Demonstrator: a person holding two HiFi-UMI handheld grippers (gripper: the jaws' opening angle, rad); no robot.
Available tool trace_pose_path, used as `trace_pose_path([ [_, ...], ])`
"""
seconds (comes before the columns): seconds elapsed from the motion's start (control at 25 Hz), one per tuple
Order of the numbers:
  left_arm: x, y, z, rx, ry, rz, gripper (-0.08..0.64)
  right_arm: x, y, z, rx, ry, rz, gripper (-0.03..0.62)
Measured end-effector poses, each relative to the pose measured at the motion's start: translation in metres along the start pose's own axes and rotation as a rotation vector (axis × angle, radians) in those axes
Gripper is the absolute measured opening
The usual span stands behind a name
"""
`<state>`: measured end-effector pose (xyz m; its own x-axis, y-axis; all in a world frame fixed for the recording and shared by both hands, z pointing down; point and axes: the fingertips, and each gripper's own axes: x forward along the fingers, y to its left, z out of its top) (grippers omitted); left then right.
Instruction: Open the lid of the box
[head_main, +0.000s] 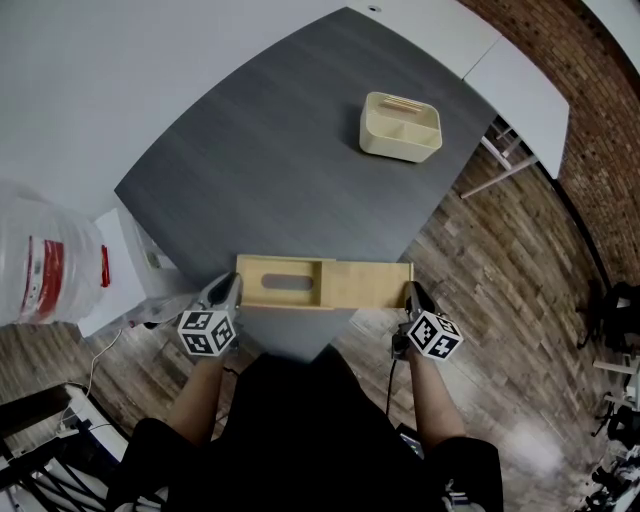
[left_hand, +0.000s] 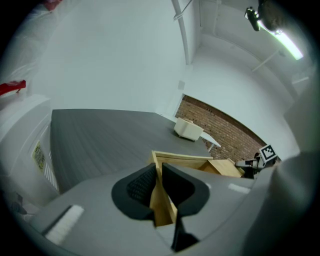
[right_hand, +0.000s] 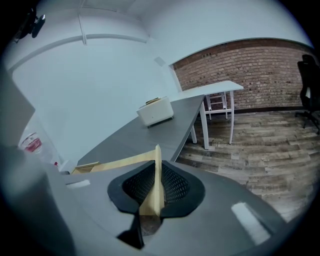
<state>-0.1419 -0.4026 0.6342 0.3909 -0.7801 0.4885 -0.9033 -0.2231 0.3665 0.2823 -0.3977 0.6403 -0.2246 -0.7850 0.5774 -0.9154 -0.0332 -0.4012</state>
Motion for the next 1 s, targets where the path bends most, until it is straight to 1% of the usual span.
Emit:
trace_pose_path([
  [0.2, 0.0, 0.001, 0.0, 0.0, -0.002, 0.003, 0.04, 0.0, 0.0, 0.0, -0.005, -0.003, -0.008, 0.041],
  [0.76, -0.001, 0.002, 0.0, 0.002, 0.001, 0.006, 0.04, 0.0, -0.008, -0.003, -0.015, -0.009, -0.081, 0.041],
  [1.0, 0.0, 0.001, 0.0, 0.003, 0.002, 0.005, 0.04, 0.0, -0.009, 0.0, -0.048, -0.02, -0.103, 0.041],
])
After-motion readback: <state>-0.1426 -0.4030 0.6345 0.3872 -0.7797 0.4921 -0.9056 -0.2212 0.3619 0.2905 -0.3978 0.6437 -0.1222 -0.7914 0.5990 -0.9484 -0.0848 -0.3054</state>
